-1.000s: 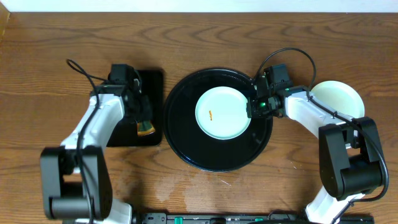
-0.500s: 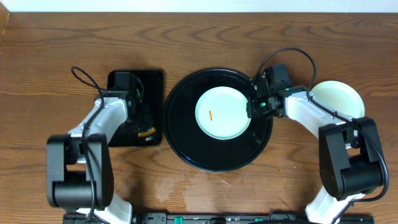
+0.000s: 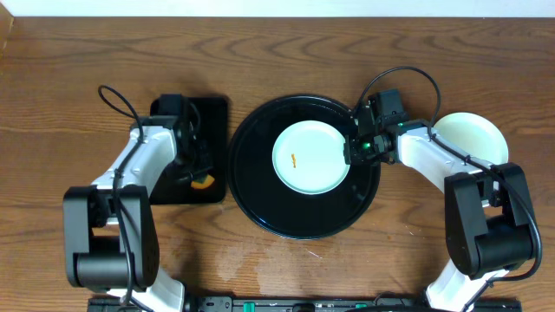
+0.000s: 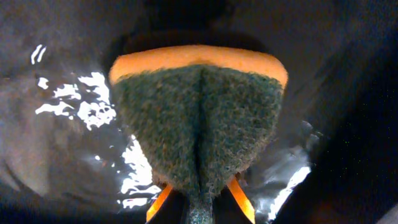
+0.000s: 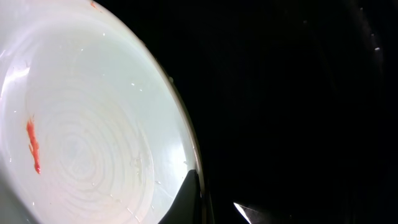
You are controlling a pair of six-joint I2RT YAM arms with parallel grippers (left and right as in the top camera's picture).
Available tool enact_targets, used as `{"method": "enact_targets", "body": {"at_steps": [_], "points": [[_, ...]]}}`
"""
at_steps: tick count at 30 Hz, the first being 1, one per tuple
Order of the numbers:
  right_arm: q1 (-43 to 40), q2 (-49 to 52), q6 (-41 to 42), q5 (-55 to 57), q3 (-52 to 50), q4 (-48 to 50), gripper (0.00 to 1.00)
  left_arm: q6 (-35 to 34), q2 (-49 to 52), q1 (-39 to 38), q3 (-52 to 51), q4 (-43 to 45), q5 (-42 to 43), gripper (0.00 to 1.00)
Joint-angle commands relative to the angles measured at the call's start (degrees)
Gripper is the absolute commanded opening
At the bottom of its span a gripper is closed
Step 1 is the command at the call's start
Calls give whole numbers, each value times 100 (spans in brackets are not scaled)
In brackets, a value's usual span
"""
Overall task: Clean dirty plates on tray and stack at the side
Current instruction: 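Grasp the sponge in the black tray with the left gripper, then scrub the second pale blue plate with the sponge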
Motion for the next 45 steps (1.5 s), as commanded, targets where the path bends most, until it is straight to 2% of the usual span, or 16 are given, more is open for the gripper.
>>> {"method": "enact_targets", "body": {"at_steps": [1,7,13,17,25,30,32,35,39,43,45], "points": [[-7,57,-127,308,-55,-83,1,136,-483,-72,494,-162,234,7],[-7,57,-111,396,-55,-50,1,66,-1056,-647,772,-120,695,7],[46,63,-81,804,-63,-55,1,-341,-990,-1650,852,514,686,7],[173,70,293,1270,-63,-190,1,-807,-664,-2249,852,1119,688,7],[387,70,264,1381,-63,-205,1,-1705,437,-3185,852,2026,756,7],[417,70,267,1379,-63,-212,1,-2243,986,-3311,852,2214,756,7],[417,70,267,1379,-63,-216,1,-2251,1172,-3294,852,2291,706,8],[417,70,267,1379,-63,-216,1,-2173,1366,-3241,852,2199,173,7],[417,70,267,1379,-63,-223,1,-2070,1427,-3145,852,1668,-1886,7],[417,70,267,1379,-63,-221,1,-1484,1425,-3080,927,1655,-2243,7],[417,70,267,1379,-63,-223,1,-1403,1425,-3082,973,1600,-2715,8]]}}
